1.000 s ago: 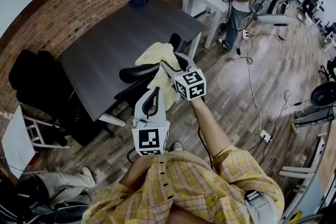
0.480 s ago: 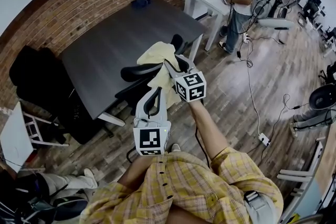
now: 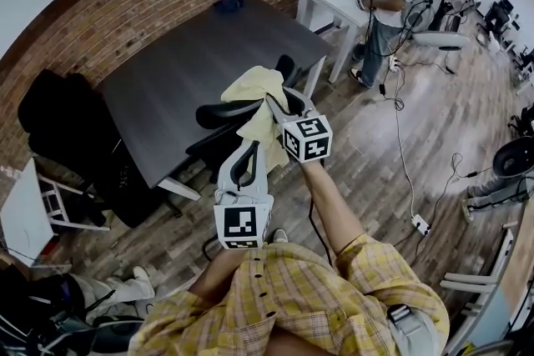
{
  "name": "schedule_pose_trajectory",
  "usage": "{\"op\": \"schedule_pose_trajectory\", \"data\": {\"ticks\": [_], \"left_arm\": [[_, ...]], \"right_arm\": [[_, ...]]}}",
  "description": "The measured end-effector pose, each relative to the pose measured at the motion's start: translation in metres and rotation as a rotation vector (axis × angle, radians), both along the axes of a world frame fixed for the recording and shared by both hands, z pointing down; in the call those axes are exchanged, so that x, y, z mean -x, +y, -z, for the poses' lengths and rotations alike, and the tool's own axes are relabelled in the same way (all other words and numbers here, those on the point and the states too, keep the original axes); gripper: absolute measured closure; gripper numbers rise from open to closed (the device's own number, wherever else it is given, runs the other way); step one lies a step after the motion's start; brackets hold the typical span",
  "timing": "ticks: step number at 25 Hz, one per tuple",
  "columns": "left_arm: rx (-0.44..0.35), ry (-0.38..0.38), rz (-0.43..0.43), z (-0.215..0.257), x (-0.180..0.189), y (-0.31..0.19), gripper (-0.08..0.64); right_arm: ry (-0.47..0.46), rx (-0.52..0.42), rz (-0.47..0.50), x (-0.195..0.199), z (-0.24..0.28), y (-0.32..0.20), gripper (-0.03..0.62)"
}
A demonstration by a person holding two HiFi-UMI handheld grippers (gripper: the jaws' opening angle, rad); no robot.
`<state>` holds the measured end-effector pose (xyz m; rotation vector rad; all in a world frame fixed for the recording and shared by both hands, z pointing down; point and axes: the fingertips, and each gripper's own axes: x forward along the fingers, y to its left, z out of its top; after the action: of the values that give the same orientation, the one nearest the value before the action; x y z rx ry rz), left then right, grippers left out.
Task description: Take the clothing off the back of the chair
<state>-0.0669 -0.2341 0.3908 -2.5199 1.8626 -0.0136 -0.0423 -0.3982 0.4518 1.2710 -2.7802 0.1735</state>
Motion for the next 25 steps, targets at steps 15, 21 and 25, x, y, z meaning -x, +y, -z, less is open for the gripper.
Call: {"op": "schedule_pose_trajectory", "data": {"ticks": [15,21,25], "left_arm": [[-0.013,0.018,0.013,0.003,0.007,0.002,0.560],[-0.023,0.021,0.012,0.009,0.009,0.001,0.560],[-0.029,0.029,0.013,0.013,0.011,0.002,0.560]], "right_arm": [[-0.075,-0.094,-0.008,-0.010,0.068,0.021,0.449],[-0.107,-0.142,-0.021,-0.018,0.098,0.030,0.448],[-0.126,-0.172,-0.036,-0.026,0.118,0.037,0.448]]}}
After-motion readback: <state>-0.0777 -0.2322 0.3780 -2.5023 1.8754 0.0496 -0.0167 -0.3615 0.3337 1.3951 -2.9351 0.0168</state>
